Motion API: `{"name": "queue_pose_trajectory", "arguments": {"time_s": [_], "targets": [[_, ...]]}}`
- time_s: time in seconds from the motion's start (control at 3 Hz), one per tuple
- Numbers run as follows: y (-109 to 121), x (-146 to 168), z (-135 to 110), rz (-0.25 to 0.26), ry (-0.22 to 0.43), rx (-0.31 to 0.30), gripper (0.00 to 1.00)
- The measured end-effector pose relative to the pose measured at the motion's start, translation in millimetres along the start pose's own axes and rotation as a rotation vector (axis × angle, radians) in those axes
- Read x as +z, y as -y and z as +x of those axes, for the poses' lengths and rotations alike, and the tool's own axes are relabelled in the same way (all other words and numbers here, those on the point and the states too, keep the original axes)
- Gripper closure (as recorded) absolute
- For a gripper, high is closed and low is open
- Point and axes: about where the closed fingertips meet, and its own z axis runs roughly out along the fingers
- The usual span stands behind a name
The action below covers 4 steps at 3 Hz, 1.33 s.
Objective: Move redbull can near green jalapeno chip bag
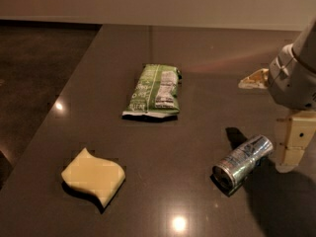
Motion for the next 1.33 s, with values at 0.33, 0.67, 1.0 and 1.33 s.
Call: {"name": "queue_pose_trajectory", "arguments": {"time_s": [0.33, 0.67, 1.0, 1.33], "targets": [[-15.1, 29.5, -6.6, -0.048, 0.008, -0.064, 0.00], [-26.8, 43.8, -9.4, -0.069, 0.005, -0.088, 0.00], [-35.1, 52.6, -9.5, -0.081, 0.001, -0.098, 0.00], [-39.6, 59.7, -9.0, -0.095, 0.002, -0.100, 0.15]]}}
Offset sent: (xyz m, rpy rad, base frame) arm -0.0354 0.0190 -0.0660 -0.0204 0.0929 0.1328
